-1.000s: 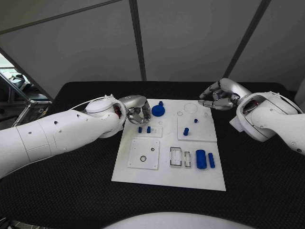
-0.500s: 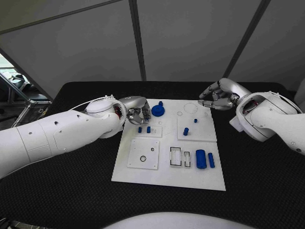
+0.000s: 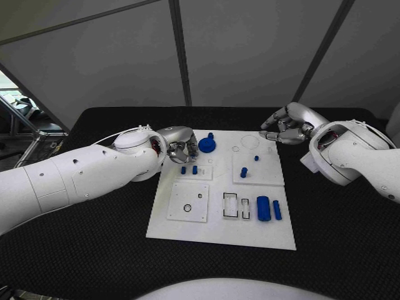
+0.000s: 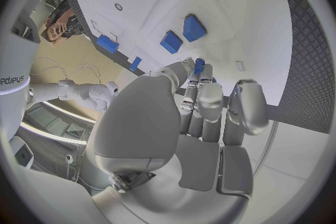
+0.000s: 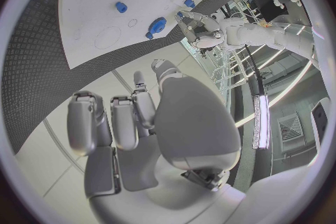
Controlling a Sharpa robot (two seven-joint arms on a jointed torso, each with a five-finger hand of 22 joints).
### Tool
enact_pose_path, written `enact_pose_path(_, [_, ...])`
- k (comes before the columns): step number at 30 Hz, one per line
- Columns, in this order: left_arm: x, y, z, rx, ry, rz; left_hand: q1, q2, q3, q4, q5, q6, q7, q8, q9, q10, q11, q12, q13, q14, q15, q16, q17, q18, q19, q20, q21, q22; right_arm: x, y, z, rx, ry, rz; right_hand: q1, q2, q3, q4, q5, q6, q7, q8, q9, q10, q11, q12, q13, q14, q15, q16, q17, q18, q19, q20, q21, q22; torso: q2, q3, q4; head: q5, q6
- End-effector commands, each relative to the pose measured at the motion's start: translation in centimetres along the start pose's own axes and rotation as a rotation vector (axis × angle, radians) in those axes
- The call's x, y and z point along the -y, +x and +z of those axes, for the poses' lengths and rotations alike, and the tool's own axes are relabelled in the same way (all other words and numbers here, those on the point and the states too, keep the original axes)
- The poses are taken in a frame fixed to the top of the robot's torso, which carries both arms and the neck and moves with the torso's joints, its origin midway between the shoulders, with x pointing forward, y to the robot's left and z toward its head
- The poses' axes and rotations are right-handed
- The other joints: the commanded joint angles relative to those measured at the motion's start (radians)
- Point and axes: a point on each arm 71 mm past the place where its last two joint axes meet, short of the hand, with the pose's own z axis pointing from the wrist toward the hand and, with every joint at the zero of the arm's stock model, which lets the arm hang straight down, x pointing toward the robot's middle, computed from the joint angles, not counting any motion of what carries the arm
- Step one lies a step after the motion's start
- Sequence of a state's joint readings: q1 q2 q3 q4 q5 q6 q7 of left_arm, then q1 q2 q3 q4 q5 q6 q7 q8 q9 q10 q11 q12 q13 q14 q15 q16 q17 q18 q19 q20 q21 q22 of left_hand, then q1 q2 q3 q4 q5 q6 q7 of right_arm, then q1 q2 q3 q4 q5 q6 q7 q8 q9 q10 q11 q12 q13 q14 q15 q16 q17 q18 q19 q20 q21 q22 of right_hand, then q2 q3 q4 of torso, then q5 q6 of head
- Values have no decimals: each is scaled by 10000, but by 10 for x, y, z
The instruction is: Assemble the parts on the task board
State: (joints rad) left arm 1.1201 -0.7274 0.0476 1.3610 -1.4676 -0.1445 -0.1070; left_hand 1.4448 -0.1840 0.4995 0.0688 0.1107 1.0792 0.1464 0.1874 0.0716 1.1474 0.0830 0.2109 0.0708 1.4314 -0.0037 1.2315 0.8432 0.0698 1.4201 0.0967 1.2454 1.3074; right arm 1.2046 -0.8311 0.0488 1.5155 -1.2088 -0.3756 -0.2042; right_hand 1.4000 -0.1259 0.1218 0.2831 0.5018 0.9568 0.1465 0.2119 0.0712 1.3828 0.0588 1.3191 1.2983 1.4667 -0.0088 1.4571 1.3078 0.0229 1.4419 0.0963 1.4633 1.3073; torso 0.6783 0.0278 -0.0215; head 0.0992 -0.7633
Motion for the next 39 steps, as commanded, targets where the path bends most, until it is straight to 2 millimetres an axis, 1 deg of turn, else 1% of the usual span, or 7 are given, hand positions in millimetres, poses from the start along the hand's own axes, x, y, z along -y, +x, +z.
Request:
enact_pose_path(1, [2,2,1,-236,11,-24,-87,-2,37,20,35,11,14,-50,6,15,-10,-40,3,10,44,39,-20,66,-41,42,-67,908,-2,-1,0,-16,-144,-35,-31,77,60,-13,29,17,-19,-28,-12,-35,-12,-49,-1,632,-54,-37,760,206,-52,19,-64,1081,2,5,-6,-9,1])
enact_pose_path(10, [1,3,1,-304,-100,-13,-148,-40,9,26,32,-26,30,-99,-4,-21,7,-106,-5,-3,55,33,-63,82,-75,51,-147,875,-2,-1,0,-13,-137,-38,-31,77,60,-13,29,17,-19,-28,-12,-35,-12,-49,-1,632,-54,-37,760,206,-52,19,-64,1081,-7,-2,7,-17,-9])
enact_pose_path(23, [0,0,0,14,-139,-199,-496,-415,-337,93,34,-1140,185,-929,-75,-827,224,-736,-52,14,229,180,-66,194,-282,194,-749,604,-1,-1,0,8,-135,-39,-31,77,60,-13,29,17,-19,-28,-12,-35,-12,-49,-1,632,-54,-37,760,206,-52,19,-64,1081,-2,-3,3,-9,-21])
enact_pose_path(27, [0,0,0,14,-139,-199,-496,-415,-337,93,34,-1140,185,-929,-75,-827,224,-736,-52,14,229,180,-66,194,-282,194,-749,604,-1,-1,0,8,-135,-39,-31,77,60,-13,29,17,-19,-28,-12,-35,-12,-49,-1,632,-54,-37,760,206,-52,19,-64,1081,-2,-3,3,-9,-21])
enact_pose_path(28, [-1,-1,0,229,-123,-312,-486,-361,-857,99,33,-1370,220,-1096,-64,-1230,281,-863,-45,32,279,260,-61,239,-314,242,-987,484,0,-2,0,31,-111,-45,-33,76,66,-12,43,14,-18,-29,-12,-55,-12,-74,-30,627,-54,-55,733,210,-61,18,-74,1069,-2,-2,-1,-21,14])
enact_pose_path(30, [-1,-2,0,334,-114,-366,-501,-313,-1074,140,38,-1414,233,-1126,-59,-1292,290,-848,-34,27,286,276,-80,248,-316,253,-1052,452,0,-2,0,41,-105,-48,-32,73,66,-14,46,10,-17,-31,-13,-96,-11,-128,-87,622,-54,-70,709,215,-77,18,-88,1050,-7,-2,2,-6,22])
enact_pose_path(39, [-3,-6,-4,696,33,-713,-492,-117,-1458,282,56,-1300,271,-1075,-30,-1345,318,-748,-12,23,306,325,-110,258,-294,274,-1147,407,2,-3,1,62,-76,-28,-2,74,169,-3,65,-59,-12,-58,-15,-1164,-20,-1714,-1688,571,-61,-231,500,252,-185,12,-206,918,-18,-12,1,-39,31])
